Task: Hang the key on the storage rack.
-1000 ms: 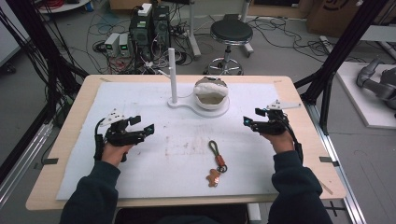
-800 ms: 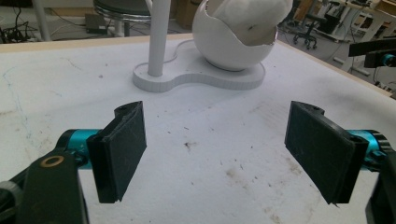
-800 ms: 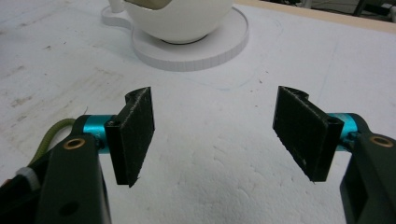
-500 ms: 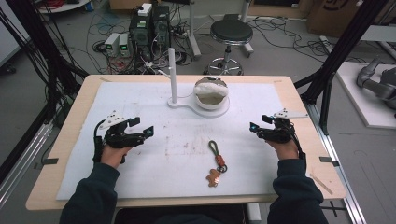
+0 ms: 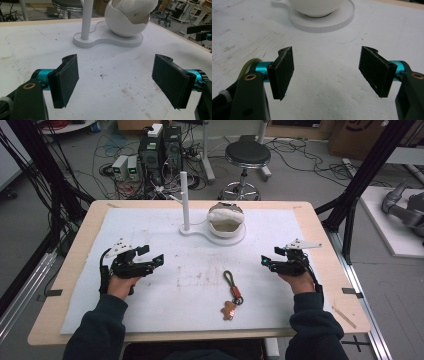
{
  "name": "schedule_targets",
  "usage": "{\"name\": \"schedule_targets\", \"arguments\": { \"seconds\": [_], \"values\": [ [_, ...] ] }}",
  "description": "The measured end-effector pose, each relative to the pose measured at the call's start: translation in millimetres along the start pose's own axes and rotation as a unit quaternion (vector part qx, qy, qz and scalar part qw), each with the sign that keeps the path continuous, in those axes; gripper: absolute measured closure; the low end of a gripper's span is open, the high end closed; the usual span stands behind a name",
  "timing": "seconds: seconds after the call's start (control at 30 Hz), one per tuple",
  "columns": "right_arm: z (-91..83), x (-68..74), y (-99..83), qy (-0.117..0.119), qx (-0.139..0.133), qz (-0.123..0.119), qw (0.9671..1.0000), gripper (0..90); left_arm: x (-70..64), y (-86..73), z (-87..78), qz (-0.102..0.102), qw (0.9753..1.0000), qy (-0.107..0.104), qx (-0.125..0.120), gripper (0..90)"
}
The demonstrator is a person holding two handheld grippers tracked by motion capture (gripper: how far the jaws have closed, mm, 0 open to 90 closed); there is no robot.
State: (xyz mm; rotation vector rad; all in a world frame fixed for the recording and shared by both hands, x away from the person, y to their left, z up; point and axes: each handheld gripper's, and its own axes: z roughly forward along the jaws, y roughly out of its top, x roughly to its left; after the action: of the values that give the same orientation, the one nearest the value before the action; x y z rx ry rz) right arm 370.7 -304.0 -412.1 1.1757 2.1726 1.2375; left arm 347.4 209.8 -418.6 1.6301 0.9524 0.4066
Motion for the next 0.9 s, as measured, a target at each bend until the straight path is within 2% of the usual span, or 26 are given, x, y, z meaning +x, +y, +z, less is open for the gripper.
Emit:
{"name": "schedule_targets", "arguments": {
  "seconds": [0.07,0.1,0.17,0.27,0.4,0.47,0.53,0.6,0.73,0.8,0.9],
  "values": [
    [2.7,3.9,-0.9,0.014,0.011,0.0,0.9998,29.9,-0.7,0.1,0.1,0.003,1.0,0.0,0.0,21.4],
    [4.6,5.3,-1.3,0.029,0.019,-0.001,0.9994,33.5,-1.5,0.2,0.3,0.006,1.0,0.0,0.0,21.6],
    [7.5,8.0,-2.4,0.033,0.032,-0.013,0.9989,34.9,-3.1,0.3,0.3,0.009,1.0,0.0,0.0,22.1],
    [9.7,12.0,-4.3,0.04,0.04,-0.012,0.9983,36.3,-5.0,1.3,-1.1,0.011,0.9999,0.004,-0.005,22.2],
    [13.2,25.4,-7.0,0.048,0.044,-0.023,0.9976,31.6,-4.9,1.2,0.1,0.008,0.9999,0.005,-0.007,22.7],
    [19.7,33.8,-9.2,0.054,0.059,-0.034,0.9962,29.6,-4.8,0.7,1.2,0.008,0.9999,0.005,-0.003,22.8],
    [26.2,43.9,-9.7,0.072,0.076,-0.043,0.9936,30.0,-4.3,0.3,1.8,0.009,1.0,0.003,-0.001,22.8],
    [30.5,52.7,-9.2,0.093,0.081,-0.052,0.9909,36.2,-3.1,-0.3,2.8,0.007,1.0,0.004,0.001,22.8],
    [38.1,68.5,-9.6,0.15,0.108,-0.063,0.9806,48.7,-1.8,-1.5,4.8,0.005,1.0,0.002,0.007,22.8],
    [40.4,75.3,-10.6,0.161,0.122,-0.064,0.9773,44.7,-1.8,-1.5,4.8,0.004,1.0,0.001,0.007,22.8],
    [47.0,85.0,-13.5,0.163,0.144,-0.082,0.9727,42.6,-1.5,-1.7,5.1,0.003,0.9999,0.004,0.009,22.9]
  ]
}}
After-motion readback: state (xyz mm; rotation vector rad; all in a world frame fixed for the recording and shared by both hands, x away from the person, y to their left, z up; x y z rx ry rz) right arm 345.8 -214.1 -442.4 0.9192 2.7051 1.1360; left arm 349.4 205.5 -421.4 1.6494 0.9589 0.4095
